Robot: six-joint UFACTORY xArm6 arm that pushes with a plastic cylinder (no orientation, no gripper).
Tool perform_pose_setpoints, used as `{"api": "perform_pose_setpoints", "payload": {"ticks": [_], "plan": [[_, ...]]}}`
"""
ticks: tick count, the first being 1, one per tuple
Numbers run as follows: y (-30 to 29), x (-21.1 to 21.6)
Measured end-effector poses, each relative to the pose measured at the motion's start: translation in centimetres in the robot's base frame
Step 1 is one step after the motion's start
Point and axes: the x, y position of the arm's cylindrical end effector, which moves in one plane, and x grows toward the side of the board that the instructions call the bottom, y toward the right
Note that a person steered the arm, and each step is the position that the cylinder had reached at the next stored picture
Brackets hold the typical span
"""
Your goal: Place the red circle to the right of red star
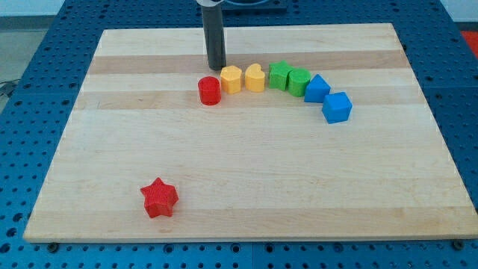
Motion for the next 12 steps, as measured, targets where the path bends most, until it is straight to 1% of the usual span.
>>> {"api": "perform_pose_setpoints", "payload": {"ticks": [1,4,5,6,7,9,10,11,12], "plan": [[-0.5,2.0],[-1.7,18.0],[-1.7,20.3],[-1.7,20.3],[-1.9,22.6],[-1.9,22.6],[-3.1,24.1],[-3.8,16.2],[-6.1,4.0]]}}
